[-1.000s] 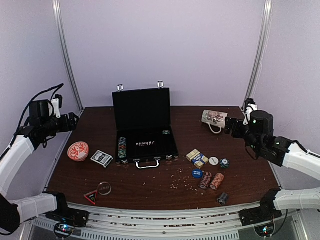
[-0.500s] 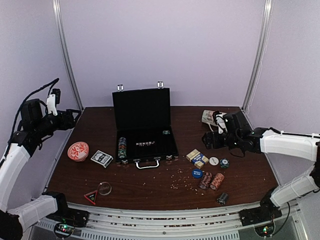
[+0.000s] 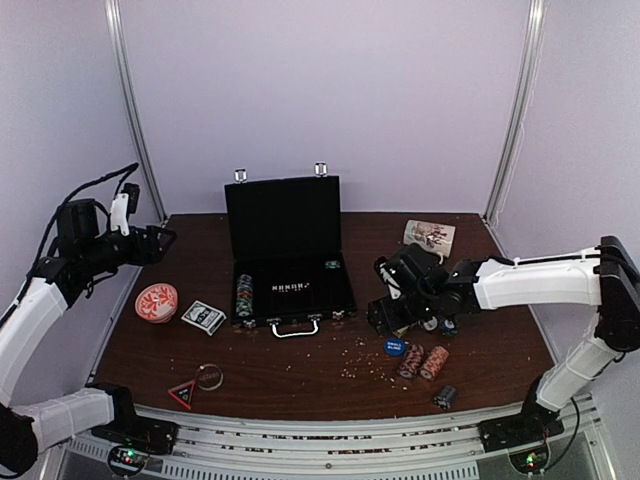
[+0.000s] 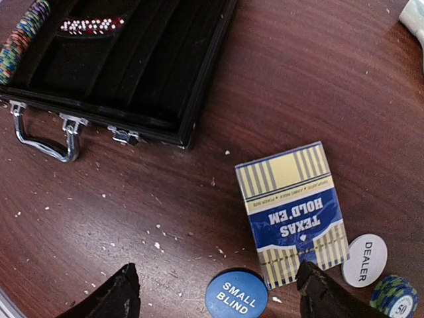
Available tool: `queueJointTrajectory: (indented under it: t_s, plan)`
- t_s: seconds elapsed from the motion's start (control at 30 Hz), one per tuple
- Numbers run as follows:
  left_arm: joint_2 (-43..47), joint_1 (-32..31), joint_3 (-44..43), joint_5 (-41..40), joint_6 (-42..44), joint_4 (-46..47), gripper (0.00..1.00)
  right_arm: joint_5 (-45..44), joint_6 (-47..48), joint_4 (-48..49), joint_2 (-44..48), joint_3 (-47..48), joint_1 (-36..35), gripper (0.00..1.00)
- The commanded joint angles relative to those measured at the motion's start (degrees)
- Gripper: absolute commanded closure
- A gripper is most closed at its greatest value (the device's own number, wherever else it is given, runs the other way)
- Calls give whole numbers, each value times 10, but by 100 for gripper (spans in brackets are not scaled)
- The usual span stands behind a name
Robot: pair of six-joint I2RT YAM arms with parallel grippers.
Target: Pack up texas hold em set
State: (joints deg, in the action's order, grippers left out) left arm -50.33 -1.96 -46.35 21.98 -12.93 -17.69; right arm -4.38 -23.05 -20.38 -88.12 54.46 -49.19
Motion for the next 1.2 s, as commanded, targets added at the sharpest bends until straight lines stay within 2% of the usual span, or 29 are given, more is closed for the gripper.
queueJointTrajectory:
  t_s: [0.0,0.23,0.43,0.67,0.97,1.17]
  plan:
    - [-18,-29,1,-37,21,2,22,-37,-56,-37,-31,11,-22,19]
    - [-32,-44,-3,-56,25,0,23,-49,-72,-57,-70,9,-30,23]
    - [-48,-44,-7,-64,26,0,24,-49,-86,-71,-67,-12,-37,27]
    - [-46,-44,-7,-82,29,-1,24,-24,-85,-67,-88,-18,-39,32]
    - [-45,-45,-8,-91,30,-3,24,4,-73,-76,-95,-20,-43,33]
    - [-50,-44,-13,-95,31,-3,24,23,-58,-79,-118,-12,-44,40]
